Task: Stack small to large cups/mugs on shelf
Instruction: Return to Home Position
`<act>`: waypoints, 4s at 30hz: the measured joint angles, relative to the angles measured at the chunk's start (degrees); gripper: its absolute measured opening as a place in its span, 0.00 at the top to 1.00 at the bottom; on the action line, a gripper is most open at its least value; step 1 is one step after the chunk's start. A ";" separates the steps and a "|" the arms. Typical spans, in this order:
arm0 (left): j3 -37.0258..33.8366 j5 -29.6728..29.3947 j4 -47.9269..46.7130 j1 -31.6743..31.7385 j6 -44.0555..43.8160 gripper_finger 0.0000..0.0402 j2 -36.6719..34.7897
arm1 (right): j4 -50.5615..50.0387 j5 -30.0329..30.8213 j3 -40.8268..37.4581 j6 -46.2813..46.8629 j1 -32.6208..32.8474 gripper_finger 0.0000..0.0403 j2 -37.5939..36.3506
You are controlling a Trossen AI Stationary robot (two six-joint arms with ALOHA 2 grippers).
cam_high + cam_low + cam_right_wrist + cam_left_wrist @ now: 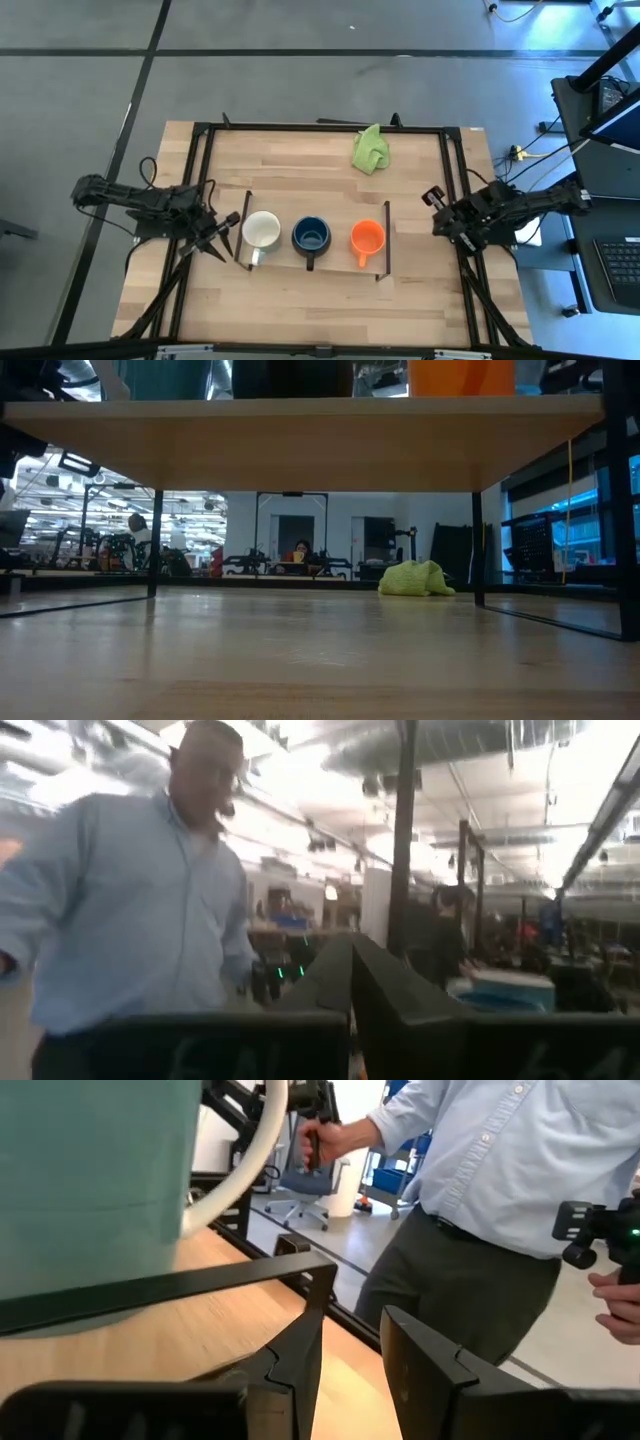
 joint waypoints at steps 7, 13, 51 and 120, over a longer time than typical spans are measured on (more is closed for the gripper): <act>0.00 0.48 -0.02 3.62 1.91 0.75 0.02 | -13.73 5.49 -0.09 -6.41 -0.64 0.99 -0.44; 0.00 0.49 -0.05 7.78 2.96 0.75 0.86 | -22.07 5.66 -0.09 -13.91 -0.62 0.99 -0.44; -0.02 14.86 -1.54 16.40 -4.50 0.75 5.09 | -38.15 19.74 -0.09 1.27 -0.62 0.99 -0.55; -0.02 17.83 -1.73 16.40 -0.12 0.75 5.02 | -43.25 15.63 -0.09 -6.36 -0.61 0.96 -0.55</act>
